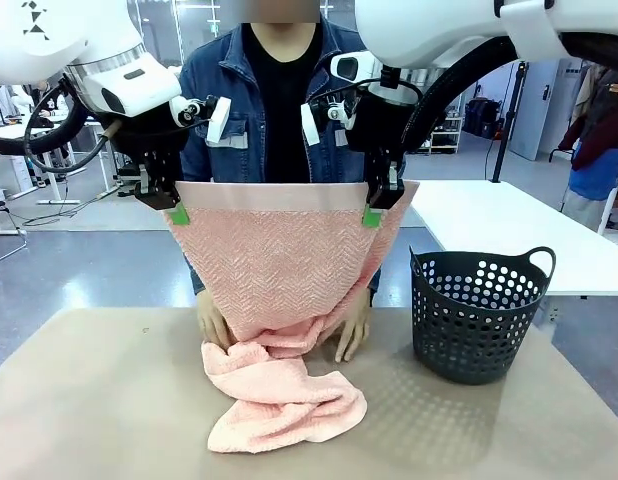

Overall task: Fold the towel.
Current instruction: Release the end of the 100 cm Hotel Towel you were holding and grab the top end of the folded side.

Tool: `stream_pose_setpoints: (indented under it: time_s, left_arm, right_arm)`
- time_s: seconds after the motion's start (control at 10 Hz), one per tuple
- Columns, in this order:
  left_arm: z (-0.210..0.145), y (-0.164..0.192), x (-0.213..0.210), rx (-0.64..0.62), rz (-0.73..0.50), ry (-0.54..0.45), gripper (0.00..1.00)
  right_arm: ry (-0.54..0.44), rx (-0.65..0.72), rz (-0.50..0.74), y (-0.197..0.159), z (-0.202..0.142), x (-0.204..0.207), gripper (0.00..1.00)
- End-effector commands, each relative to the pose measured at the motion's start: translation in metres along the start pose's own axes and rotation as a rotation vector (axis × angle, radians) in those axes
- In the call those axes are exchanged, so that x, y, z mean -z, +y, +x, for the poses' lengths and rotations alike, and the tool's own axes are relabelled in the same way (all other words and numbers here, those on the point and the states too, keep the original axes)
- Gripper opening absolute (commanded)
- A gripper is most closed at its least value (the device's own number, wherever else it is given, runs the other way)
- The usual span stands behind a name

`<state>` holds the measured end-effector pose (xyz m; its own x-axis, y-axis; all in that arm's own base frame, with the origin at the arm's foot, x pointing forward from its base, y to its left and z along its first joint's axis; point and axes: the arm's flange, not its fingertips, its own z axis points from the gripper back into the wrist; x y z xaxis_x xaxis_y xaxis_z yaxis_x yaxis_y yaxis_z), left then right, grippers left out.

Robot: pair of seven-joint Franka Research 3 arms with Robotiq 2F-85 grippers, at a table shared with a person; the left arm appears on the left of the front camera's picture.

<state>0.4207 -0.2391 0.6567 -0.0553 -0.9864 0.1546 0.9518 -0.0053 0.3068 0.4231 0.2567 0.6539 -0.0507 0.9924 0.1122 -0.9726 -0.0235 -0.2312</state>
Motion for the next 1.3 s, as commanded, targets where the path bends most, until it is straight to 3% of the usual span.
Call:
stream_pose_setpoints:
  time_s: [0.0,1.2]
  left_arm:
    - [-0.0002,-0.0002,-0.0015,0.000,0.003,-0.001,0.00]
    - [-0.0002,-0.0002,-0.0015,0.000,0.003,-0.001,0.00]
  right_arm:
    - [0.000,0.000,-0.003,-0.0009,0.0002,-0.0014,0.00]
    - [0.000,0.000,-0.003,-0.0009,0.0002,-0.0014,0.00]
